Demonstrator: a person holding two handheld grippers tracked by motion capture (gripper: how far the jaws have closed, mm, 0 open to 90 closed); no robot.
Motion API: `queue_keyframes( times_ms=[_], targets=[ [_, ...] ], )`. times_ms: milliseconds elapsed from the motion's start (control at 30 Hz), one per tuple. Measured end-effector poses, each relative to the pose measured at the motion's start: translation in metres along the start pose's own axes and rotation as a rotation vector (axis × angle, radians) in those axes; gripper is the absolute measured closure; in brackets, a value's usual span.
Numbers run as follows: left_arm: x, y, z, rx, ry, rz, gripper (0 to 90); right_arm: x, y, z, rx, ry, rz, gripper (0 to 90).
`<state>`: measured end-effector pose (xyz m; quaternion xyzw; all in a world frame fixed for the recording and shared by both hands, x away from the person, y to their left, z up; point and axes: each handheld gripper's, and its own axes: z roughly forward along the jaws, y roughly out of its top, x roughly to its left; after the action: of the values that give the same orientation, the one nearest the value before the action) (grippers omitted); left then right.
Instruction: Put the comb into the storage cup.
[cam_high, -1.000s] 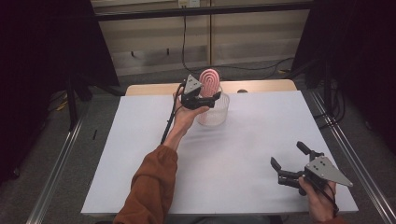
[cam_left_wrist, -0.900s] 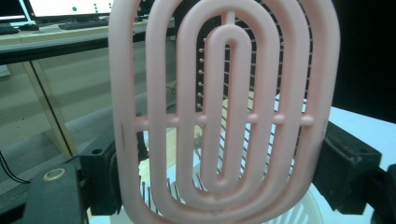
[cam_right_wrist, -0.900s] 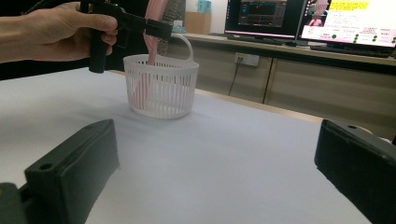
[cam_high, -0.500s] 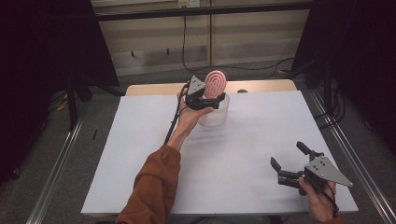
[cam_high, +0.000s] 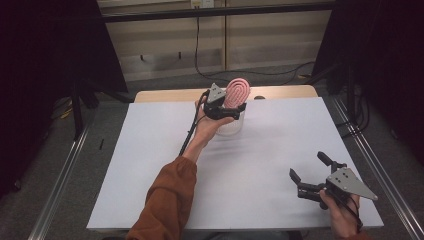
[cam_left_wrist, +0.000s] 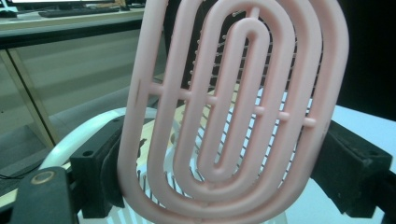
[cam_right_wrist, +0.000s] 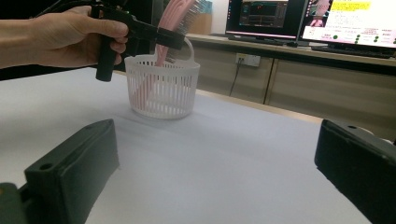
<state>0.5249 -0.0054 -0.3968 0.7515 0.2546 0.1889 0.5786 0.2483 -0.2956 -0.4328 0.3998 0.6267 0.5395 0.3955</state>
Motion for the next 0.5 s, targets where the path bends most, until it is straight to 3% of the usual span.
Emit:
queue_keyframes(
  times_ms=[500],
  targets=[
    [-0.0074, -0.0046, 0.0061, 0.027, -0.012, 0.022, 13.1, 0.0002, 0.0001, 0.0, 0.002, -0.002, -0.002, 0.0]
  ],
)
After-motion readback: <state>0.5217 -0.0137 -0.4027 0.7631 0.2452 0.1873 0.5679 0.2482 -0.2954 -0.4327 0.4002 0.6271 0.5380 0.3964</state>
